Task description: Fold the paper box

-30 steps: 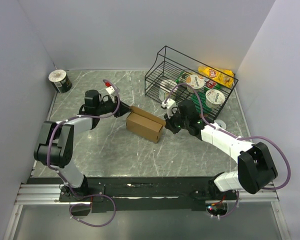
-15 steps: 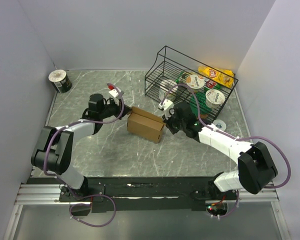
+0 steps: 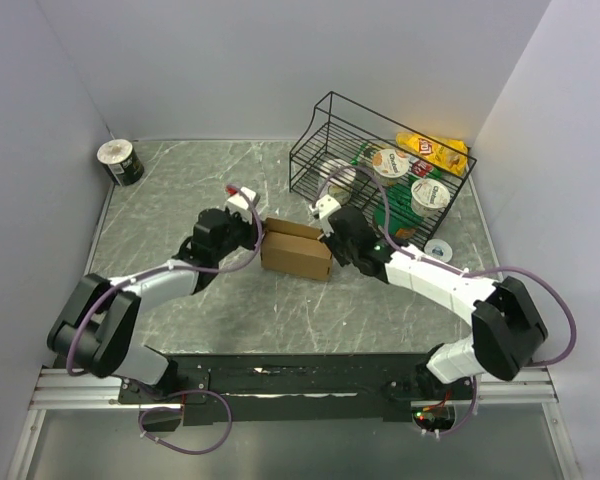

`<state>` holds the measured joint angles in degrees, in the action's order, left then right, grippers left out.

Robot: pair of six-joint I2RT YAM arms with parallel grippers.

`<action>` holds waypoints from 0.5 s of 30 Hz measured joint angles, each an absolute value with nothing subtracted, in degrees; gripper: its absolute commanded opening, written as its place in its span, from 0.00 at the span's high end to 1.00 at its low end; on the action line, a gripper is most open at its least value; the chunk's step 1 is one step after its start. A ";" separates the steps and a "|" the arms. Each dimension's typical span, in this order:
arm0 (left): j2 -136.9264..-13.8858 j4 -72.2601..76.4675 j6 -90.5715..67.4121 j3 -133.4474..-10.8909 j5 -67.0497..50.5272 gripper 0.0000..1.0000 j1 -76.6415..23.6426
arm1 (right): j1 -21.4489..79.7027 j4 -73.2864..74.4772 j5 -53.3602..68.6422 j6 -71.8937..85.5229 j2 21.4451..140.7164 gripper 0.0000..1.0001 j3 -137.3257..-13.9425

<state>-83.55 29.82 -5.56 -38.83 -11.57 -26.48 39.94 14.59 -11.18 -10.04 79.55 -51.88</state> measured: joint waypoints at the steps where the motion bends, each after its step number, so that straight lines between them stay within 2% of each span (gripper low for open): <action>1: -82.43 31.16 -5.80 -37.23 -9.43 0.98 -27.40 | 39.99 16.03 -12.45 -8.75 80.79 1.00 -53.76; 7: -77.97 37.87 -7.84 -29.91 -0.86 0.98 -31.73 | 39.99 21.52 -16.97 -1.54 85.76 1.00 -60.80; 15: -75.92 41.36 -12.25 -26.33 6.33 0.97 -35.79 | 40.99 23.33 -20.88 6.98 87.02 1.00 -62.04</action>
<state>-75.92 41.36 -12.25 -26.33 6.33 -35.79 40.99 23.33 -20.88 6.98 87.02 -62.04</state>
